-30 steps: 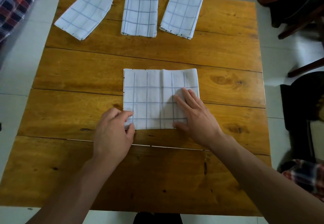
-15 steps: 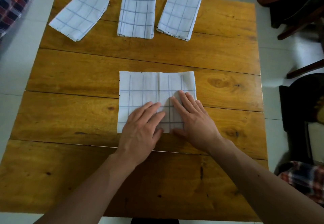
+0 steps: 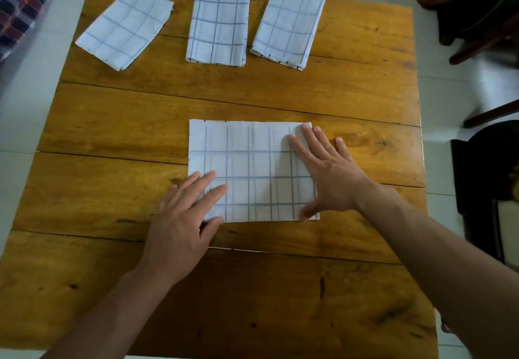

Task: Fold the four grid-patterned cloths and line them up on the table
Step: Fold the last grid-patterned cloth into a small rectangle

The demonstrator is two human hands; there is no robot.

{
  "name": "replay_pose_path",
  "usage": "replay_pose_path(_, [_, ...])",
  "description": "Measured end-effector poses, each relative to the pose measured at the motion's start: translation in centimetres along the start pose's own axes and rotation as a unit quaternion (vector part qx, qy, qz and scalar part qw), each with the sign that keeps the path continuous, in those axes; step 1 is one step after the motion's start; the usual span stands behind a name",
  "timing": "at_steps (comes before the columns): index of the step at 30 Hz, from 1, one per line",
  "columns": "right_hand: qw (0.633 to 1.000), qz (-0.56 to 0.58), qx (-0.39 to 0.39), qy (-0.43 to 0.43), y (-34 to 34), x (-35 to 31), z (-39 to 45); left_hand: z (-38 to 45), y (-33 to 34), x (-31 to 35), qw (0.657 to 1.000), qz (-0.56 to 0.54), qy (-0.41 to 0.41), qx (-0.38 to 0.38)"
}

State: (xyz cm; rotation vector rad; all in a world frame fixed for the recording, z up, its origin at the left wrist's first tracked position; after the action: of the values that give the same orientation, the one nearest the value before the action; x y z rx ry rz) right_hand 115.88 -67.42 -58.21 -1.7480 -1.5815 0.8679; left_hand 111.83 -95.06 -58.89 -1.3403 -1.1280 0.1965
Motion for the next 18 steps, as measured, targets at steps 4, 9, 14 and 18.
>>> replay_pose_path(4, [1.000,-0.002,-0.007,0.019,-0.3,0.6,0.5,0.1,-0.2,0.2,1.000,0.003,-0.006,-0.006])
replay_pose_path(9, [0.998,0.030,0.020,0.048,-0.6,0.6,-0.4,0.6,-0.9,0.3,0.998,0.061,0.001,-0.025])
replay_pose_path(14, [0.976,0.077,0.194,0.065,-0.5,-2.5,-3.0,1.0,-1.2,1.0,0.985,0.162,0.041,-0.047])
replay_pose_path(18, [0.973,0.125,0.188,0.044,1.6,-4.7,-4.0,1.0,-1.5,1.7,0.979,0.191,0.045,-0.052])
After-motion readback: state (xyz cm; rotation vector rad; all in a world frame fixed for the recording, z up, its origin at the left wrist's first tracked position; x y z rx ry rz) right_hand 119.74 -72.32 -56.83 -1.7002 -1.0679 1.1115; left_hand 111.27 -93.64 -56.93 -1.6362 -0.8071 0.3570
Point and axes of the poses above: each hand's wrist, its own z-axis towards the middle knuckle, its own y-axis out of the palm, x = y × z, the point moved 4 cm from there along z, towards the middle knuckle, and after that the axes turned 7 degrees about -z, right-handed, at the moved point
